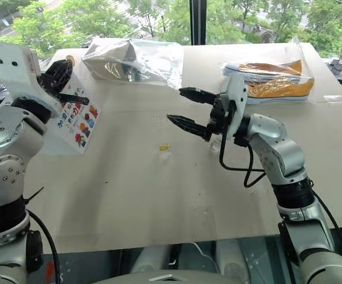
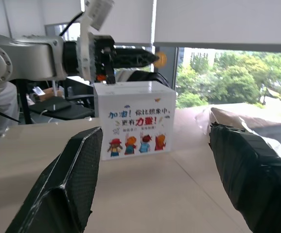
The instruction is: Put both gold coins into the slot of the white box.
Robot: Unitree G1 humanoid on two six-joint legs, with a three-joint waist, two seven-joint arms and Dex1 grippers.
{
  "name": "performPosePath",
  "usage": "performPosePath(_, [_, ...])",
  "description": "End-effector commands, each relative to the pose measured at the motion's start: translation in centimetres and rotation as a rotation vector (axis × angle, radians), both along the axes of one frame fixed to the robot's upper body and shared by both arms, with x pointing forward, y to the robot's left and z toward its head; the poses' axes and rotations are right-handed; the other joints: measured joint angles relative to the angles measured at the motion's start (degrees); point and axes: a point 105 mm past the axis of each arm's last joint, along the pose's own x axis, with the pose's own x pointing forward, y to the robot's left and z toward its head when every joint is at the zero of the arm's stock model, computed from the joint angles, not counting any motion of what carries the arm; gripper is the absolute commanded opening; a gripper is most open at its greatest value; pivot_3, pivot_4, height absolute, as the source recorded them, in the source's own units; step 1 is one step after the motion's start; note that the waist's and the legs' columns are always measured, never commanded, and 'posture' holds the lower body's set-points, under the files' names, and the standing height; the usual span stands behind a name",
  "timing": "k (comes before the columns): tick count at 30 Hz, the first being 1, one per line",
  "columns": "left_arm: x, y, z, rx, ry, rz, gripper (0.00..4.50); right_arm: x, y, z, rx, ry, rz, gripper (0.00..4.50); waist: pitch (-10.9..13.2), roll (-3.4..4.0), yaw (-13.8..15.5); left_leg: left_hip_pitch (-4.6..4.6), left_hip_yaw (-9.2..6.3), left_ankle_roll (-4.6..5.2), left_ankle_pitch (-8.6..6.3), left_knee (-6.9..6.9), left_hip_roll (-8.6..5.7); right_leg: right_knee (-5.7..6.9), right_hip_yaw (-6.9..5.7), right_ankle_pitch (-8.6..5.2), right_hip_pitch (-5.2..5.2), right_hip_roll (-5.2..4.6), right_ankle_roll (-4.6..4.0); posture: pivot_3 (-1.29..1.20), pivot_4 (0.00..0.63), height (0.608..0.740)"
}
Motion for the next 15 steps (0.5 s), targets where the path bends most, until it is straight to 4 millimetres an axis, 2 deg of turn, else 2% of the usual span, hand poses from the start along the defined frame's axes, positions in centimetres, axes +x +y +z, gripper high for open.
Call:
performPosePath(1, [-1.7,2.3,2.9,0.023,0.001,0.069,0.00,-0.3,-0.1,2.5,0.022,-0.116,0.029,3.73,0.0,-0.05,0.0,-0.26,-0.01,-0.01,0.01,0.03,0.00,0.03,-0.01,0.00,-0.25,-0.01,0.00,0.00,0.150,0.740])
performPosePath(3, [-2.2,3.4,3.1,0.026,0.053,0.091,0.00,-0.1,-0.2,2.5,0.006,-0.120,0.030,3.73,0.0,-0.06,0.0,-0.74,-0.02,-0.03,0.02,0.10,-0.02,0.15,-0.02,0.01,-0.74,-0.06,0.00,0.00,0.150,0.740])
performPosePath(11, [-3.3,5.9,2.6,0.024,0.170,0.109,0.00,0.7,-0.5,2.3,0.031,-0.072,0.008,3.73,0.0,-0.04,-0.1,-0.71,0.03,-0.04,0.02,-0.01,-0.08,0.13,0.00,0.01,-0.78,-0.30,0.00,0.00,0.150,0.740])
performPosePath(15, [-3.5,7.4,2.5,0.066,0.193,0.172,0.00,0.3,-0.9,1.6,0.045,0.048,0.053,3.73,0.0,-0.05,-0.1,-0.70,0.03,-0.06,0.03,-0.01,-0.07,0.18,0.00,0.02,-0.80,-0.34,-0.01,0.00,0.150,0.740])
